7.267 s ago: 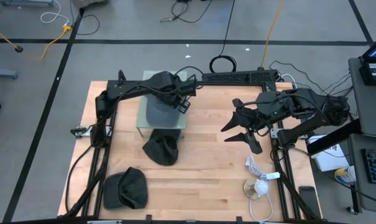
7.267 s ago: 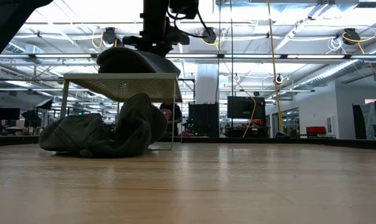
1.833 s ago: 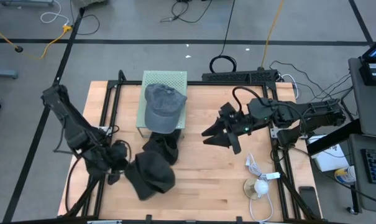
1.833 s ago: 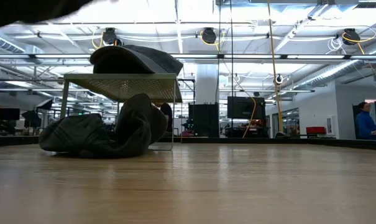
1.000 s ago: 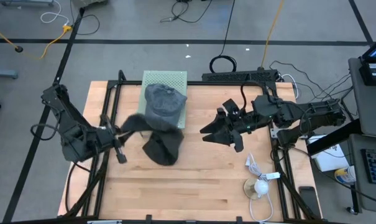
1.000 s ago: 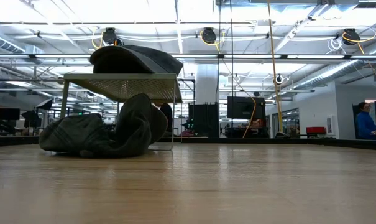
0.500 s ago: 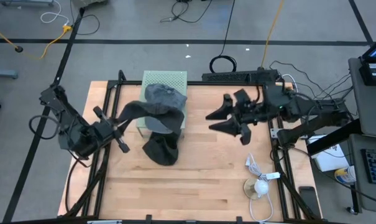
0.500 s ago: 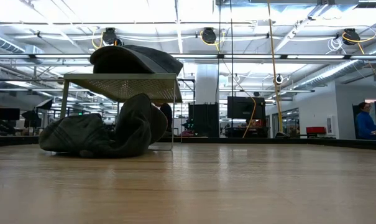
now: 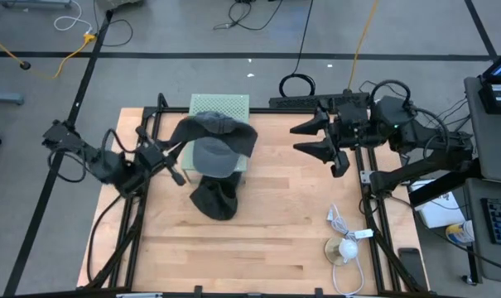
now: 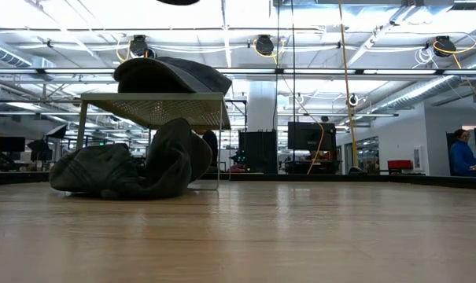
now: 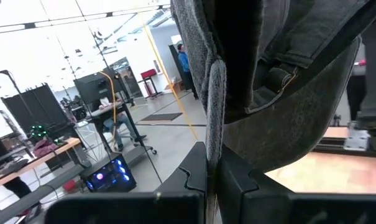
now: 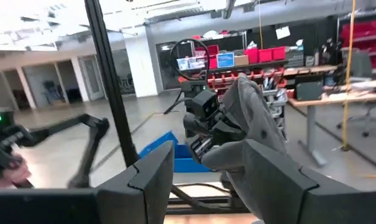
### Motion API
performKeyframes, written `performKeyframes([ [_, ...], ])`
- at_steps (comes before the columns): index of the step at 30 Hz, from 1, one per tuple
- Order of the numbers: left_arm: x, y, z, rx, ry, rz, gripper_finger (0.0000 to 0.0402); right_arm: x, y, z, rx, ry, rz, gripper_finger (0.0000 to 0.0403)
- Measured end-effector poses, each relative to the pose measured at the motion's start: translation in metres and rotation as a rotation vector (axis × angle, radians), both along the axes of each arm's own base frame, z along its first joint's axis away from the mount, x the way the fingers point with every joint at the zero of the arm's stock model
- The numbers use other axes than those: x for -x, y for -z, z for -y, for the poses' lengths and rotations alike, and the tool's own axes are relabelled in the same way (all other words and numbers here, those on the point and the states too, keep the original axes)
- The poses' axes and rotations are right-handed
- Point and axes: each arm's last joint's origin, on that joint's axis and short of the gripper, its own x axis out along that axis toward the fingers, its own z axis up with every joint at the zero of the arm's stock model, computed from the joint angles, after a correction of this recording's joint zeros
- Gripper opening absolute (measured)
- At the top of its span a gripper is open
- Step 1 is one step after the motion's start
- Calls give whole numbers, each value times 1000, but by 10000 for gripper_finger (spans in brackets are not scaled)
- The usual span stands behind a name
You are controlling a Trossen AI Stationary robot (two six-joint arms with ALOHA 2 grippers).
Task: Pick & Place hat
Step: Put the bottom black cap on the shelf
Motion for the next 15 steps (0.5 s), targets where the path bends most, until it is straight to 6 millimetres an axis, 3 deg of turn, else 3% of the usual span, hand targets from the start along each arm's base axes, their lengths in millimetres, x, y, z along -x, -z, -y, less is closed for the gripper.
performKeyframes([
  [6,-10,-1,-23,-7,-16,31,9,4,-2,9,82,55,16,187],
  [15,-18,-1,-55,-32,-77,42,9,-1,2,39,76,185,-8,187],
])
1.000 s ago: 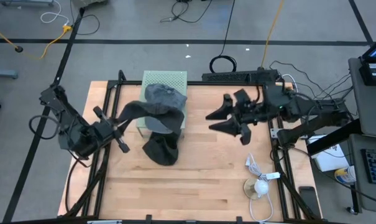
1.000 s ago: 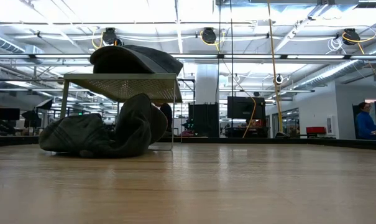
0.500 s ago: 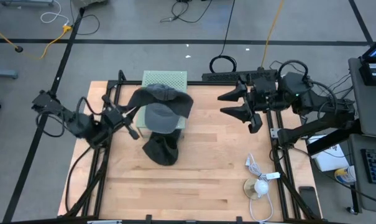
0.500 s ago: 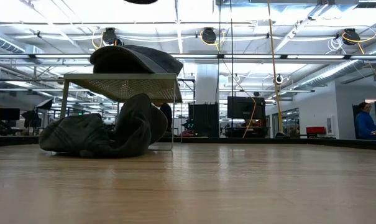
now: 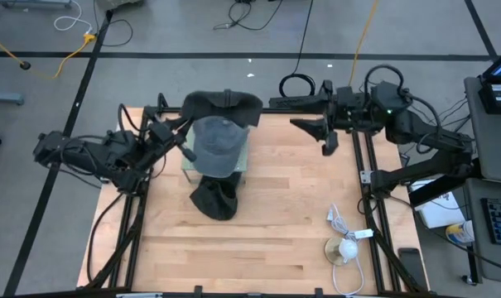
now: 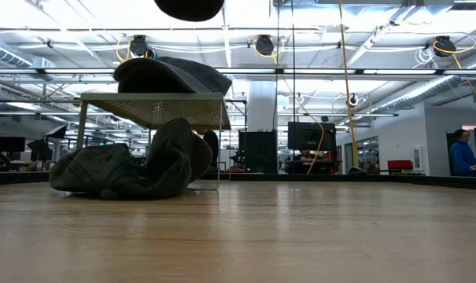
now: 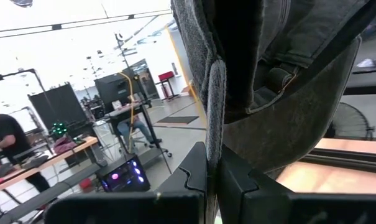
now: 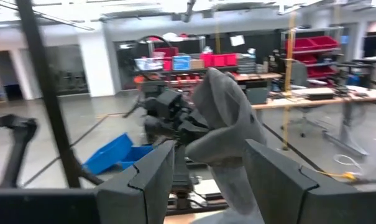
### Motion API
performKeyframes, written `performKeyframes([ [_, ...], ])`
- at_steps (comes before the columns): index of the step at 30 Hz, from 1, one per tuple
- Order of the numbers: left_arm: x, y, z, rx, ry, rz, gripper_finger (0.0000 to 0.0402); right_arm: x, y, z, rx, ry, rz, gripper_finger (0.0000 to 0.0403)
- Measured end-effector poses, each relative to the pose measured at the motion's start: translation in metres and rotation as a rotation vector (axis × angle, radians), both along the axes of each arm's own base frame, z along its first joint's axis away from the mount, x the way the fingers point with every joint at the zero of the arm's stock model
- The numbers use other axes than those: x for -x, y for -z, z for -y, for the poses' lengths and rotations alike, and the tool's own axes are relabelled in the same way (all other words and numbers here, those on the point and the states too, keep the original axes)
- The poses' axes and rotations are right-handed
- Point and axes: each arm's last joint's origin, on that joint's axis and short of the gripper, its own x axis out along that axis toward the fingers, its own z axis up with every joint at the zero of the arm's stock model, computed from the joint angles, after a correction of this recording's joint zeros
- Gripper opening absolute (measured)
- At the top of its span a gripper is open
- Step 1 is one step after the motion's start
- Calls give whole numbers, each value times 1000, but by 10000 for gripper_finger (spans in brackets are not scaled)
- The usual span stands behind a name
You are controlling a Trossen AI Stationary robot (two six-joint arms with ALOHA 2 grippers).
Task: Pick & Place hat
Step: Put the bottom black cap on the shelf
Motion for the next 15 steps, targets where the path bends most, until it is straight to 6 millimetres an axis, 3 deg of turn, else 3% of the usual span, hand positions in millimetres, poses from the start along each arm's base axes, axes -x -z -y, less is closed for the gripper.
performKeyframes([
  [15,-3,-1,-43,-26,39,37,9,-13,17,44,17,101,-109,187],
])
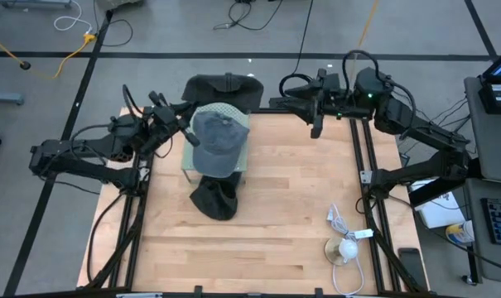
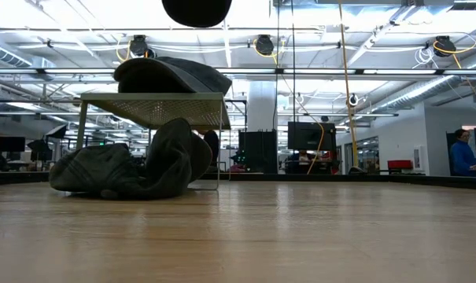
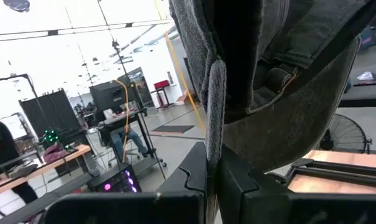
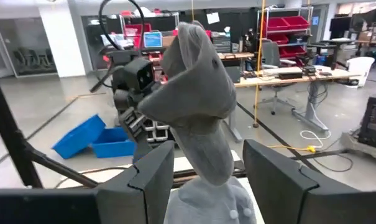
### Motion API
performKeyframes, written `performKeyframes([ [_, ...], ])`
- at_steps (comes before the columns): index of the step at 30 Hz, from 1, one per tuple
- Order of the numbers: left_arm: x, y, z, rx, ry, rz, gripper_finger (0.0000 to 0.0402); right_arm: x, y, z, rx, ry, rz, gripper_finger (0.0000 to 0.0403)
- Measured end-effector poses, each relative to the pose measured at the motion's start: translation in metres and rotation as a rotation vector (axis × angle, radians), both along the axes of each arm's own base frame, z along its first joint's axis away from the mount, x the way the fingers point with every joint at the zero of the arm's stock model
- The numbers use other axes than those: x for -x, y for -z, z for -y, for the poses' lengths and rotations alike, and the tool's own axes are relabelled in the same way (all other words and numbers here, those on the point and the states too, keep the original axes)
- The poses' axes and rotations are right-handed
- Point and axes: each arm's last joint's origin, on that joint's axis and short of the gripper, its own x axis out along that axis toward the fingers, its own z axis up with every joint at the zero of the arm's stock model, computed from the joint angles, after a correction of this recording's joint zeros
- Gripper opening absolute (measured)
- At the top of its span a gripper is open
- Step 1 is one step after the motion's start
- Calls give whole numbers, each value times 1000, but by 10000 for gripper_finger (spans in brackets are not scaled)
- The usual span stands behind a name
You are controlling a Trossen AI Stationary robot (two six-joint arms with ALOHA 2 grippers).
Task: Pick & Place hat
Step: Put the bottom black cap on the shelf
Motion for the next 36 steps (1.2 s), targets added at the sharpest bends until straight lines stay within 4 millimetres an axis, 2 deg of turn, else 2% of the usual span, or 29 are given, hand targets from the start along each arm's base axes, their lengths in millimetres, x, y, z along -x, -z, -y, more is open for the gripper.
performKeyframes([
  [7,-4,-5,-8,-25,23,81,9,-11,12,4,57,1,-86,187],
  [15,-30,-2,-11,-23,11,88,9,-38,21,0,161,-39,-83,187],
  [22,-56,-20,-14,-31,-1,91,9,-46,26,-2,290,209,-153,187],
  [28,-70,-23,-15,-19,32,102,9,-45,19,-3,332,274,-106,185],
  [32,-70,-23,-15,-15,32,113,9,-45,20,-3,328,273,-114,163],
  [36,-70,-24,-15,-3,36,130,9,-45,20,-3,328,272,-117,118],
])
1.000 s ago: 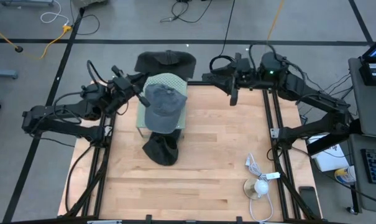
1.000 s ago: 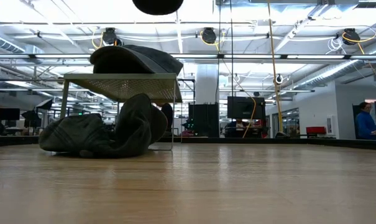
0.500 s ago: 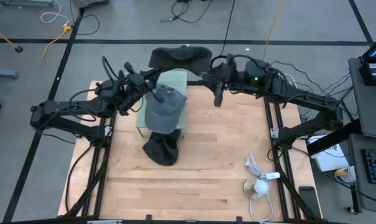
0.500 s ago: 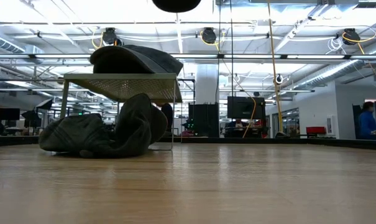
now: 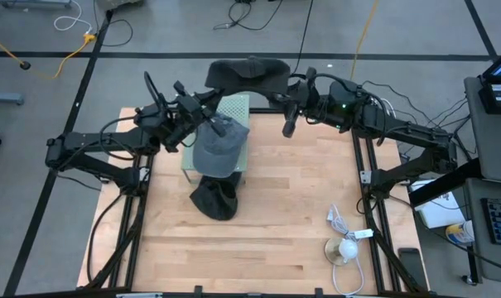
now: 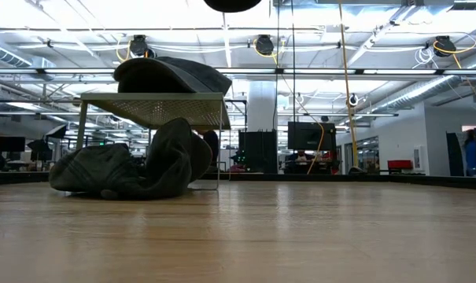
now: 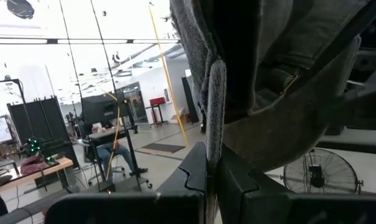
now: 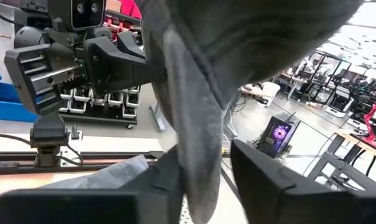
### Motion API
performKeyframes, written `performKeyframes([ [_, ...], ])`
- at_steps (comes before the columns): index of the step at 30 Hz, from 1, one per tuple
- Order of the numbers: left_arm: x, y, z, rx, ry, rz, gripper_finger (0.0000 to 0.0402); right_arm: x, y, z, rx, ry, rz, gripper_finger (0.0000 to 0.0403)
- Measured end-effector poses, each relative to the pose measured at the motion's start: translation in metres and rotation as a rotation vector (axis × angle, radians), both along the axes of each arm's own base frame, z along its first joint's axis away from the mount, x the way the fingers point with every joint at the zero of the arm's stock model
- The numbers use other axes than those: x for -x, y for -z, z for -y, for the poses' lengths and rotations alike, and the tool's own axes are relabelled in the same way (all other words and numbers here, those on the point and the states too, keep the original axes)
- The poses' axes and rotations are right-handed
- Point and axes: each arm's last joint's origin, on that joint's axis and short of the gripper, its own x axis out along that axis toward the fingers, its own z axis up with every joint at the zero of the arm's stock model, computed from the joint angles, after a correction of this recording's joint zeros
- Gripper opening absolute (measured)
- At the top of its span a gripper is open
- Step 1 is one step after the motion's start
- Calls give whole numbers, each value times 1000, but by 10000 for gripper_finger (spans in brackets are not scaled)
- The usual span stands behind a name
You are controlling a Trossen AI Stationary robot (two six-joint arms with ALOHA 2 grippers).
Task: Pick & Place hat
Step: Put the bottom black cap on the shelf
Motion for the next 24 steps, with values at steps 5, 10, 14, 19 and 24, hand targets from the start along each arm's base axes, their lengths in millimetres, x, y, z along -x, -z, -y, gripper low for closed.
performKeyframes([
  [5,0,0,0,2,-1,3,9,1,0,1,17,25,-3,23],
  [10,-1,1,0,14,10,0,30,3,-1,2,24,82,-11,10],
  [14,6,3,1,29,24,-65,75,11,-4,0,44,90,-29,7],
  [19,25,-2,2,82,8,-68,123,30,-10,-3,72,115,-68,5],
  [24,43,-7,5,131,40,-59,167,40,-2,-5,68,129,-186,5],
])
